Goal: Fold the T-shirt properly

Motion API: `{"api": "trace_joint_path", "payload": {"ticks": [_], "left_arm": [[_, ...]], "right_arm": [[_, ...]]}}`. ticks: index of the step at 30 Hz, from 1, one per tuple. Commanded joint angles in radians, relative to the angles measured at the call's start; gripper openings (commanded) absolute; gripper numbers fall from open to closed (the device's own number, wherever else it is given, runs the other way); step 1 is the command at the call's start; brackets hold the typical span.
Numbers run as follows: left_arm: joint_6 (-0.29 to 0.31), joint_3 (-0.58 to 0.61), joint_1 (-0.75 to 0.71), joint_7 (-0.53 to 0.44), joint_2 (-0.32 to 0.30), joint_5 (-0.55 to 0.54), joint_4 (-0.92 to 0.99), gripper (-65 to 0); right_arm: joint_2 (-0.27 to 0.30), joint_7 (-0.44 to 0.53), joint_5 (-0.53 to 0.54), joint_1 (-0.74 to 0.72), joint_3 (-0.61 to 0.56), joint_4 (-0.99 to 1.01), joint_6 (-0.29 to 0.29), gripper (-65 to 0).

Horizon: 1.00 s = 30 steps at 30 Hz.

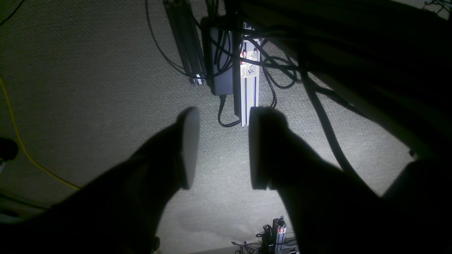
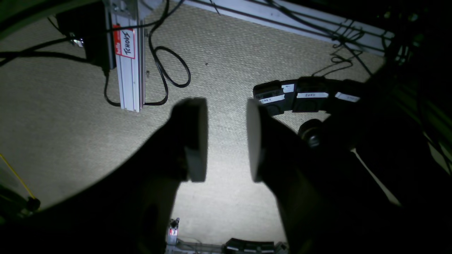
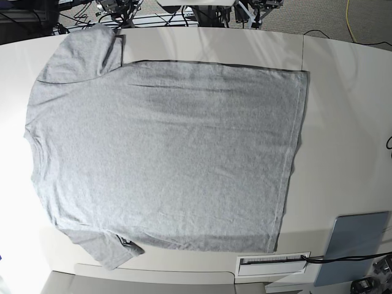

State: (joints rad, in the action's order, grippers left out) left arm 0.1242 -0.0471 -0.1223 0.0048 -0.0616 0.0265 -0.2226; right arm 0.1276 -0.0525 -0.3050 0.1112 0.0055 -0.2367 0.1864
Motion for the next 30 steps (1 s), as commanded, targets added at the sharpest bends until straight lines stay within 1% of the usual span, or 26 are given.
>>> {"api": "trace_joint_path", "payload": {"ticks": [1,30], "left_arm": [[0.007,-0.001,-0.008,-0.006,-0.002,0.004,-0.005,-40.3],[0.006,-0.001,-0.019,-0.024,-0.002,0.004,-0.006,-40.3]], "right_arm": [[0.008,-0.003,0.002,0.006,0.0,-0.003,-0.001,-45.7],[0.008,-0.005,0.002,0.011,0.0,-0.003,0.0,-45.7]]}}
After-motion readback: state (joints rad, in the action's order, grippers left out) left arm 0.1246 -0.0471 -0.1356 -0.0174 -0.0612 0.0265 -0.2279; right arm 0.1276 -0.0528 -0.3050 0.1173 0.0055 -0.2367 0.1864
